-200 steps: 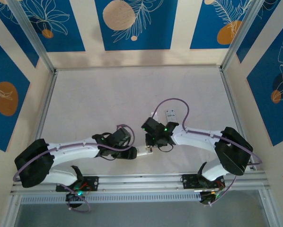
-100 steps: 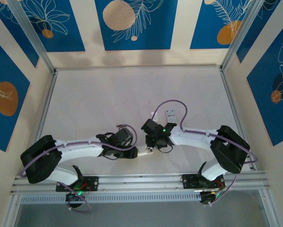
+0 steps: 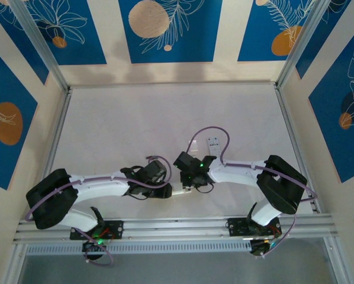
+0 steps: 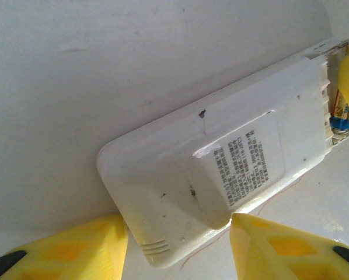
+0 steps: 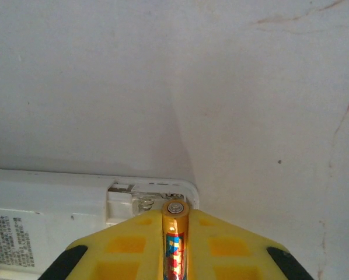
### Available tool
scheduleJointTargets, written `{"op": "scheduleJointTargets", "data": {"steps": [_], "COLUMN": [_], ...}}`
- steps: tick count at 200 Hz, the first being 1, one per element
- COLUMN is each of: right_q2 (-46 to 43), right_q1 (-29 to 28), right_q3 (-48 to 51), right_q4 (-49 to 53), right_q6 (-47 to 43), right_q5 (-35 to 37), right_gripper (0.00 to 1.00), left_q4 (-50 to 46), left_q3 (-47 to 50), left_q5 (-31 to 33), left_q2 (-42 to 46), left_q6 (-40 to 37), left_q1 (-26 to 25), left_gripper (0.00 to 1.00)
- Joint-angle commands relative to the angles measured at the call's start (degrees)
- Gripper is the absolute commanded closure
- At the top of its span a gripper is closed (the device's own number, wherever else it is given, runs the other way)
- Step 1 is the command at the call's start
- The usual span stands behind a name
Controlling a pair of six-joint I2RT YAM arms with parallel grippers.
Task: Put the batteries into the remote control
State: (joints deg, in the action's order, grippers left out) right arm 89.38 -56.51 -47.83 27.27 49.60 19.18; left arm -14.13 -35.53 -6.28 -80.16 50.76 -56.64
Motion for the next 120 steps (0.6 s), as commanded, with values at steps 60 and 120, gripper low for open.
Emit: {"op": "scheduleJointTargets", "data": {"steps": [60, 120], "right_q2": [2.15, 3.16], "right_q1": [-5.01, -2.48], "right_q3": [2.77, 2.51], "right_q4": [7.34, 10.67], "right_q6": [3.87, 9.02], "right_q5": [-3.99, -1.95], "right_gripper": [0.84, 0.82], "left_q4": [0.53, 1.10], "left_q3": [-1.47, -1.69], "left_q5": [0.78, 0.81], "left_q2": [-0.90, -0.97], "left_q6": [1.07, 1.22], "left_q1": [-0.13, -0.12], "left_gripper": [0.50, 0.50]}}
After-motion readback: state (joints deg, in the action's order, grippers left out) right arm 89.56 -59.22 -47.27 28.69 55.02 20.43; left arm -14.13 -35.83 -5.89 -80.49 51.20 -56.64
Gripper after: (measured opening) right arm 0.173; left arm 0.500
